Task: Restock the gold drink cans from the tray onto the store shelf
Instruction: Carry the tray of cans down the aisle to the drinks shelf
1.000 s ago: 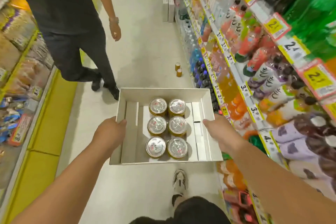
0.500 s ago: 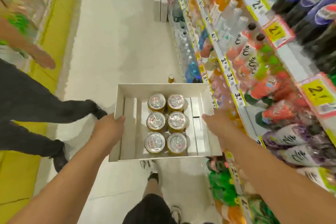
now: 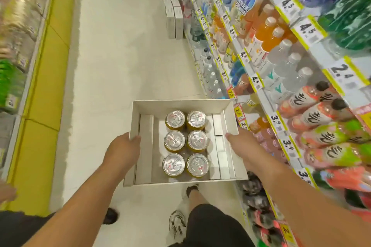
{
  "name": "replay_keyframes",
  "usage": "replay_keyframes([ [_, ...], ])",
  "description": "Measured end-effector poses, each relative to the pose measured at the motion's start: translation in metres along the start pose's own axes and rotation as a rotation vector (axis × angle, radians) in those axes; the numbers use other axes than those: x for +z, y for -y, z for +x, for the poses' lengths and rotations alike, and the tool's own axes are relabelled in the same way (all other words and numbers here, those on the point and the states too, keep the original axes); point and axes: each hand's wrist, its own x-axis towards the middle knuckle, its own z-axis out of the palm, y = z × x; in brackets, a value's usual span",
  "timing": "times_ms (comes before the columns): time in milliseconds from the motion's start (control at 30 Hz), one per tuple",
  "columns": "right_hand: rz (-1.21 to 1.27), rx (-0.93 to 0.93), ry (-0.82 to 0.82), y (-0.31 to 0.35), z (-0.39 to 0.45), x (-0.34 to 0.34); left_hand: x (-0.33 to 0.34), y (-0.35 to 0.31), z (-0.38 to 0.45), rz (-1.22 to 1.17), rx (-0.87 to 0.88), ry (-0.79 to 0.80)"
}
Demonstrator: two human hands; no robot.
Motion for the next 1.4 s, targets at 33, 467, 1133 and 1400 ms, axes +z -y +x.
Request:
replay_keyframes([
  [33,0.009,0.008,0.004,0.016,0.015,0.002,-0.005,-0.011,0.019,0.001,0.006,0.004],
  [467,0.025,0.099,0.005,0.222,0.222,0.036,-0.067,-0.178,0.274,0.072,0.041,0.045],
  [1133,0.543,0.274,-0.378,0.398,0.381,0.115,-0.120,-0.413,0.613,0.456,0.484,0.345],
  [1400,0.703,0.400,-0.478,0.392,0.428,0.135,-0.066,-0.464,0.679,0.603,0.605,0.445],
])
